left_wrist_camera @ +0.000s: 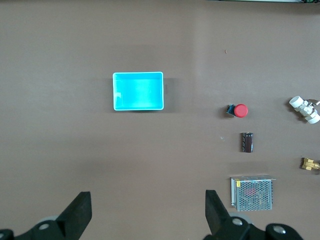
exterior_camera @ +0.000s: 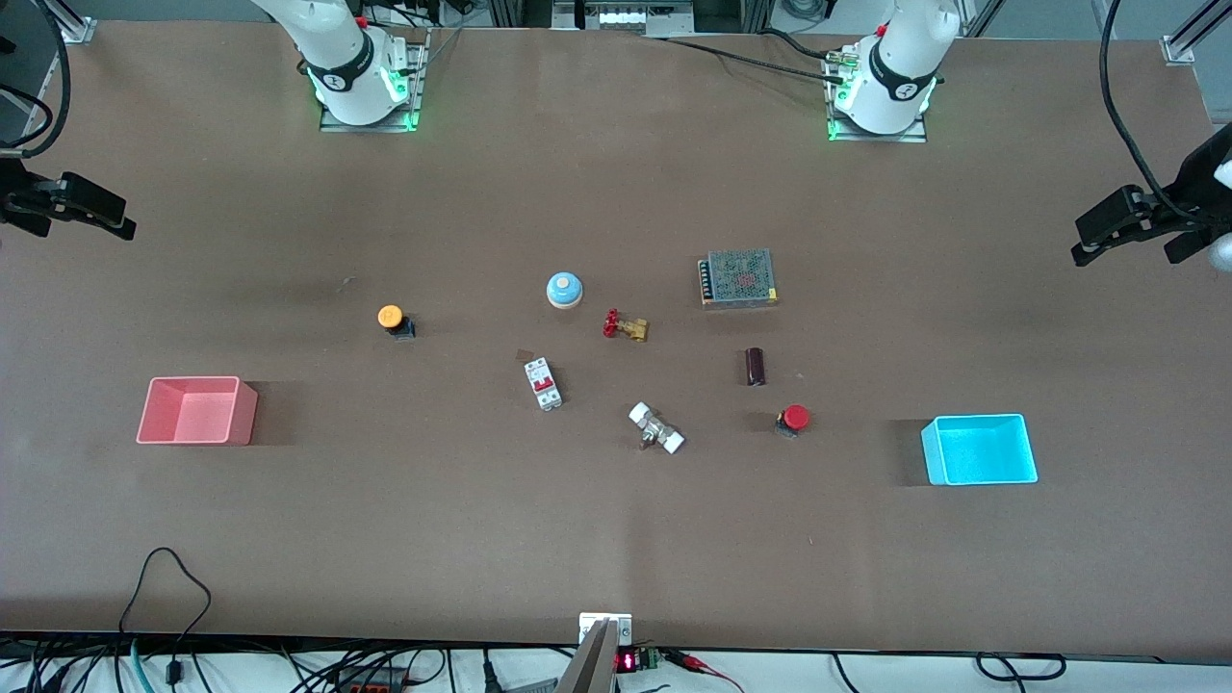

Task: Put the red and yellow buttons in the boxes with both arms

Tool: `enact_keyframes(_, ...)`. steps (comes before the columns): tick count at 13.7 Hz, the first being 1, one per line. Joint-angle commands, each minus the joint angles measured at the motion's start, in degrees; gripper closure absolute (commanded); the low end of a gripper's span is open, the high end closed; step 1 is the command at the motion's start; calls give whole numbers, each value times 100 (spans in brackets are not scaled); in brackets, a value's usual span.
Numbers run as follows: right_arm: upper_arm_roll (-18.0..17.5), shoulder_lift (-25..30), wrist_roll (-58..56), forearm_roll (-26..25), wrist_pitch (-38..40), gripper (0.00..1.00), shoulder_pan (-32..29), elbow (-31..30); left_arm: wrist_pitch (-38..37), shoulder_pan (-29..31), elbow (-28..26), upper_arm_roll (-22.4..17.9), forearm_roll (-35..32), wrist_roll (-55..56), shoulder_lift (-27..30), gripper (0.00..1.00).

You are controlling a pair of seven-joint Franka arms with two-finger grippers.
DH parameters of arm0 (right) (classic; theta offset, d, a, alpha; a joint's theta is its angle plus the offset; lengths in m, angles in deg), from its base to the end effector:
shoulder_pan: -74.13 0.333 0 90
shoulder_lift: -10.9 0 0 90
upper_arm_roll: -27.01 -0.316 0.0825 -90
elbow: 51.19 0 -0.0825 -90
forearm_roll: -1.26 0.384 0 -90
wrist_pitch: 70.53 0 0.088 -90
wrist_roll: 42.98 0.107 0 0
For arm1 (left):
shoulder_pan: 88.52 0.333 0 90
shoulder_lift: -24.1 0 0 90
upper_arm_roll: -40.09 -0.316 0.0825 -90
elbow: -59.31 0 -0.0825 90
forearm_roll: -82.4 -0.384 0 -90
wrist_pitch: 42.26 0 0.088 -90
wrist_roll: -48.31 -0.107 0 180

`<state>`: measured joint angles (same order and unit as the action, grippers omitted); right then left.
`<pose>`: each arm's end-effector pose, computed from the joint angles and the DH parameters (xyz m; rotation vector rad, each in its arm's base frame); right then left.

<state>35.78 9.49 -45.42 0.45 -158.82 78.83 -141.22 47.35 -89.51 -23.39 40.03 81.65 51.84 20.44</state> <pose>0.5567 -0.0401 0.6082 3.1253 -0.0446 -0.0869 0.5744 -0.0079 0.6480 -3.1286 -0.0717 -0.0895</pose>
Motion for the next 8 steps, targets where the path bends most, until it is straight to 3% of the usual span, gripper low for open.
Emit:
enact_keyframes(1,-16,158,-11,-15,75,0,4,-50,-111,-7,122,-20,75,51,-47,0)
enact_keyframes(8,-25,-254,-20,-7,-162,0,4,-102,-163,20,17,-20,119,25,-169,0)
